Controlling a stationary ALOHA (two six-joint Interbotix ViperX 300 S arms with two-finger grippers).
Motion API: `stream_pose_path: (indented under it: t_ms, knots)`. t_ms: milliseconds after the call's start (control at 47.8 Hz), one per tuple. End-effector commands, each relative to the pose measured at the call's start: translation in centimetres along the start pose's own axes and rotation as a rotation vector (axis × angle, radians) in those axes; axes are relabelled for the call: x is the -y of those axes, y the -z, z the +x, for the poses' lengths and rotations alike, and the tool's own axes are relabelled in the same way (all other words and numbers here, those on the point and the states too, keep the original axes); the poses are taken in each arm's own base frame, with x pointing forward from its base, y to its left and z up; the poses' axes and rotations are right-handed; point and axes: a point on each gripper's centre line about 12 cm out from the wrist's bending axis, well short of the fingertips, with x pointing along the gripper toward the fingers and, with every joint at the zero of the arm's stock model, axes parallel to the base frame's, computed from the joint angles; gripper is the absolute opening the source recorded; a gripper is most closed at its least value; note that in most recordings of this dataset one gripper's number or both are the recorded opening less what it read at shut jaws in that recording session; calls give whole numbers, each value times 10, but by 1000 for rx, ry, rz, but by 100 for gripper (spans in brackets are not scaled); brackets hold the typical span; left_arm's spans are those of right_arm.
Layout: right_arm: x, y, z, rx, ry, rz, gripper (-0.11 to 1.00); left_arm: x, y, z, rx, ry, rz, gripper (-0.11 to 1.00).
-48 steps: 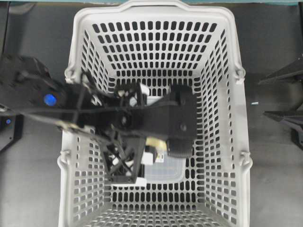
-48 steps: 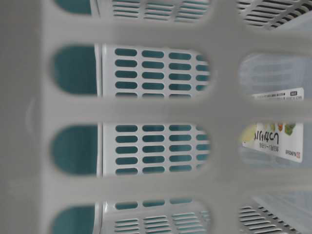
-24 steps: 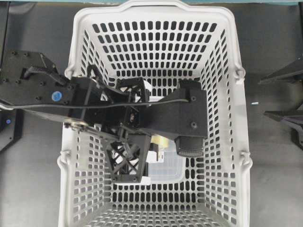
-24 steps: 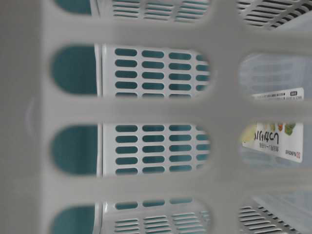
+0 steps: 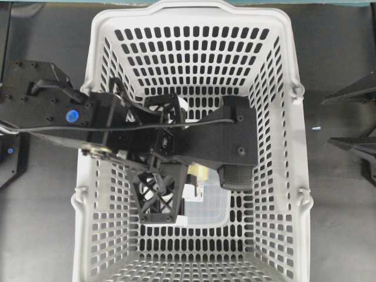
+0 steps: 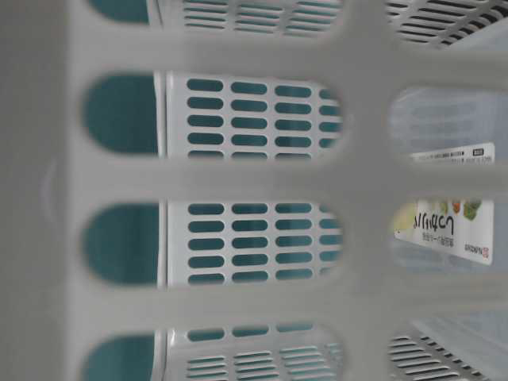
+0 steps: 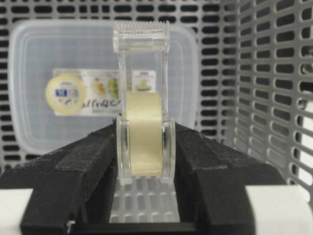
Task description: Pick up the tape dispenser from the shopping basket with the left arm.
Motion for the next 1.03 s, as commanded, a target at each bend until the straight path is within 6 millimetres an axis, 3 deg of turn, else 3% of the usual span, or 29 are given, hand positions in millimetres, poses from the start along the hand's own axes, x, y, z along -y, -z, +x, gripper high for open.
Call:
stream_pose_path:
  t_ms: [0,1005]
  knots:
    - [0,-1,1,3,-1,6,76,0,-1,-13,32,4,1,30]
    - [0,1,-3,8,1,5,76,2,0,-8,21,4,2,30]
